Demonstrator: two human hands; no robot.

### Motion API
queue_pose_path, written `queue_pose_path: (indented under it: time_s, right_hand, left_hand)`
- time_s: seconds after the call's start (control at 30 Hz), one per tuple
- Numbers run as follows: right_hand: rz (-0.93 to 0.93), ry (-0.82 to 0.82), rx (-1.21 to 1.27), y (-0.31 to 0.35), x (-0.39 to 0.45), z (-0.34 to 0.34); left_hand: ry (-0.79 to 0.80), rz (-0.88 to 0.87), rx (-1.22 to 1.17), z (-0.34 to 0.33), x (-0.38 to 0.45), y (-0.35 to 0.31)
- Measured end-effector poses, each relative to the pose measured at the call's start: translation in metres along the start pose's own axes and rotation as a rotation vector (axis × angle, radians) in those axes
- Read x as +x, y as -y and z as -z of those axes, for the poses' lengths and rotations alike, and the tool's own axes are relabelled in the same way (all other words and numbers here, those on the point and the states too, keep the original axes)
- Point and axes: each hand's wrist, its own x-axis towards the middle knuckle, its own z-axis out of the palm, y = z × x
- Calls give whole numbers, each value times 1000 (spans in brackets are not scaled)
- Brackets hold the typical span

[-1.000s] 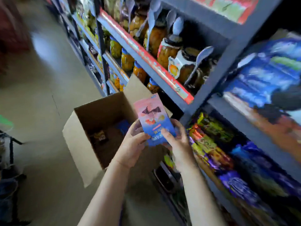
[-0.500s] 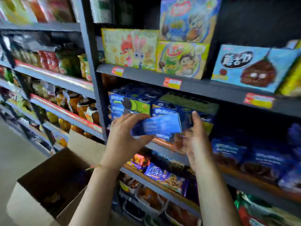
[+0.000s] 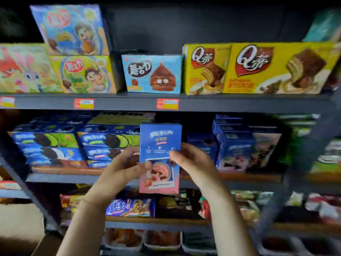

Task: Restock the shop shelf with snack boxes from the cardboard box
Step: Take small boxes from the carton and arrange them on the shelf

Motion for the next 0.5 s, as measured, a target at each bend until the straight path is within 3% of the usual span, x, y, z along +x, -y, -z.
queue_pose_path:
  time_s: [0.17, 0.23, 0.3, 0.4, 0.5]
  right_hand:
    - [-26, -89, -111, 0, -29, 47]
    - [-39, -213, -203, -1, -40, 62]
    - [-1, -253, -143, 2, -47, 66]
    - [99, -290, -161, 5, -54, 72]
    - [65, -274, -183, 11, -63, 93]
  left_hand:
    - [31, -20, 60, -48, 24, 11]
    - [-2, -123, 242, -74, 31, 16]
    - [-15, -257, 494, -103, 31, 22]
    - [148, -379, 605, -140, 20, 27]
    - [309, -307, 412, -149, 20, 30]
